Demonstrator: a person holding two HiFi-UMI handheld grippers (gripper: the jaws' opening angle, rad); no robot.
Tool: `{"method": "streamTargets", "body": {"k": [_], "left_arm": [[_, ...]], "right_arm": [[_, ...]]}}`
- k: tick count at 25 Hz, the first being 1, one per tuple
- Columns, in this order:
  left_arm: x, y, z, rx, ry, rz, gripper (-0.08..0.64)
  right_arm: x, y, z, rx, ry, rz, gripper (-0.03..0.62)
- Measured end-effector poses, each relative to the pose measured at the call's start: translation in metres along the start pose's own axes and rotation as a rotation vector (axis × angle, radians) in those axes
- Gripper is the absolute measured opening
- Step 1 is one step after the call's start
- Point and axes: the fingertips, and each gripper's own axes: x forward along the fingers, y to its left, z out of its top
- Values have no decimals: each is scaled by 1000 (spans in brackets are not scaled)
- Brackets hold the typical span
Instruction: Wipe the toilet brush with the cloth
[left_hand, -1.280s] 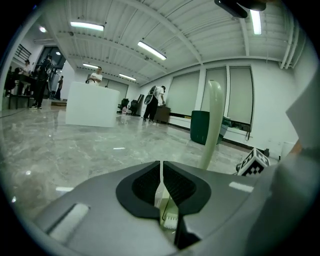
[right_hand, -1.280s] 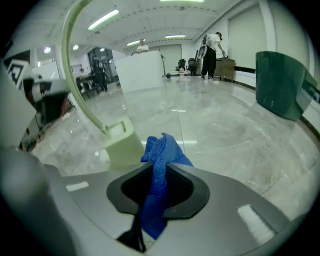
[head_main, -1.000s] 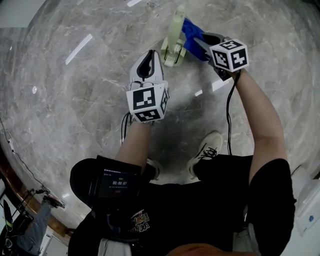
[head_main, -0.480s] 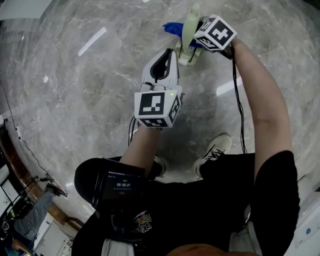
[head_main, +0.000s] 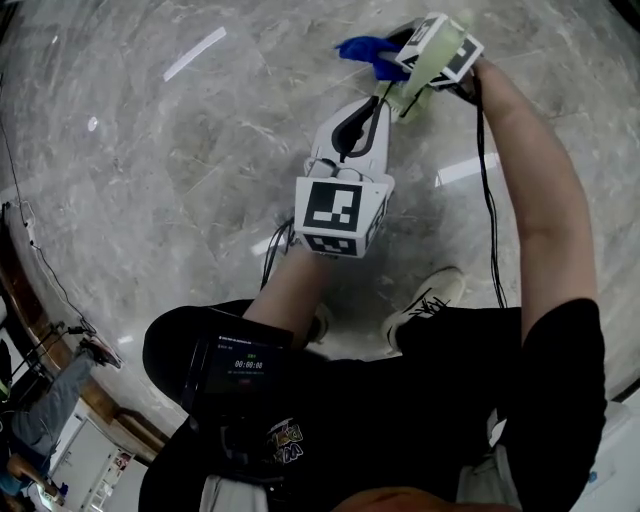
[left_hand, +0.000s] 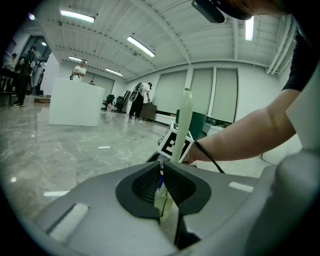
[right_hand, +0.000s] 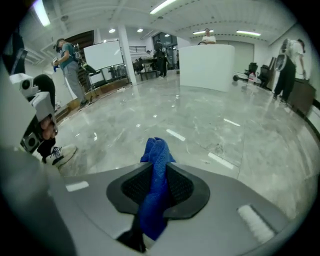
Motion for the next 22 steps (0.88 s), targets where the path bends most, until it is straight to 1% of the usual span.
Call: {"method": "streamTargets", "body": {"k": [3, 5, 7, 9, 10, 13, 17, 19, 22], "left_arm": [[1, 2, 0, -5, -6, -3, 34], [2, 0, 0, -10, -8, -7, 34], [3, 0, 3, -12, -13, -10, 34], [6, -1, 5, -12, -16, -15, 34], [7, -2, 5, -12, -16, -19, 34], [12, -3, 5, -10, -14, -25, 34], [17, -6, 9, -10, -28, -27, 34], [18, -6, 10, -7, -35, -26, 32], [18, -4, 11, -9, -42, -16, 32]], "right_arm": [[-1, -7, -2, 48, -27, -26, 78], [-5, -14, -11, 84, -34, -51, 78], [-14, -24, -31, 129, -30, -85, 78], [-27, -26, -59, 169, -19, -96, 78], [-33, -22, -74, 172, -10, -91, 78], [-44, 4, -114, 138, 31, -57, 78], [-52, 49, -153, 95, 80, 8, 78], [-53, 71, -162, 76, 84, 48, 78], [-50, 100, -157, 75, 52, 109, 77]]}}
